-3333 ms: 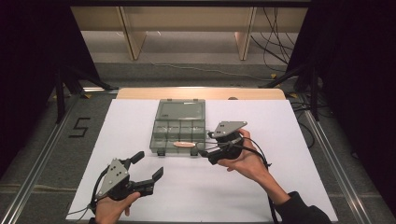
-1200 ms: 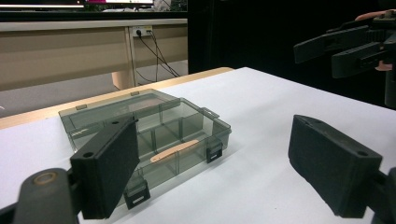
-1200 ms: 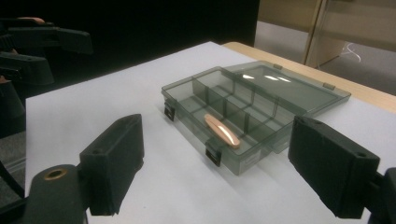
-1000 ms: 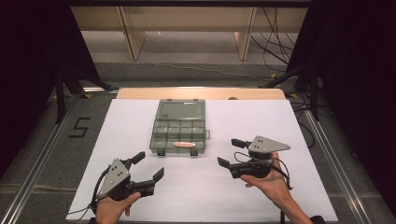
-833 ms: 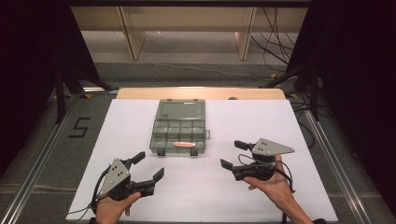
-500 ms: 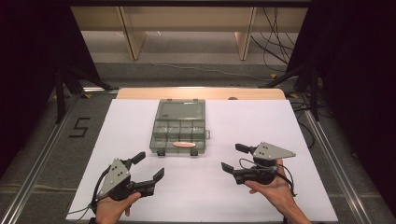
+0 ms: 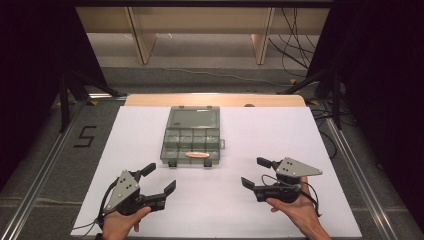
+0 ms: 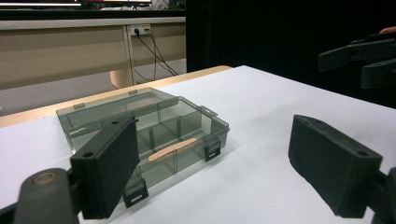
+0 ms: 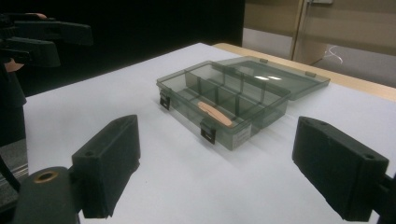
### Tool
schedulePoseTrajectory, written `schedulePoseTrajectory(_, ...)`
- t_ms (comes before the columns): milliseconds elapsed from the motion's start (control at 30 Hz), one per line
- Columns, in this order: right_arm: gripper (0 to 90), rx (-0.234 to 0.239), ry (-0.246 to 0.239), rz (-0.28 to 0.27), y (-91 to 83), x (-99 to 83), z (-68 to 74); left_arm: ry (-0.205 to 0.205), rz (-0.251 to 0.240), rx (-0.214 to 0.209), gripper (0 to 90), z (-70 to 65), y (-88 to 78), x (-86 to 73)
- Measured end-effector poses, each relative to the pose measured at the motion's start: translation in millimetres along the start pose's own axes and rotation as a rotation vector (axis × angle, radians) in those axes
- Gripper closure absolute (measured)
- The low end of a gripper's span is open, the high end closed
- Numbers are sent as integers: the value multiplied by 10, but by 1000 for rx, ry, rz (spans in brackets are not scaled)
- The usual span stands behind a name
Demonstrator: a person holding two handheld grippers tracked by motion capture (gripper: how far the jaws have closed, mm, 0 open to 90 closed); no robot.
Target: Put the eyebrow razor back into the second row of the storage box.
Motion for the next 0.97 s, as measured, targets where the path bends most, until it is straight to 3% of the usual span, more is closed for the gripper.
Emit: schedulePoseTrajectory(967,161,-5,-2,-10,-21,-25,-4,7,1,-1,160,4,7,4)
Point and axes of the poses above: each handheld gripper's, and its own axes: y roughly forward along the jaws, x roughly out of its top, z roughly to its left, the point moved 4 cm from there along y, roughly forward along the jaws, and after that the axes turned 3 degrees about -y, right-handed, at the moved point
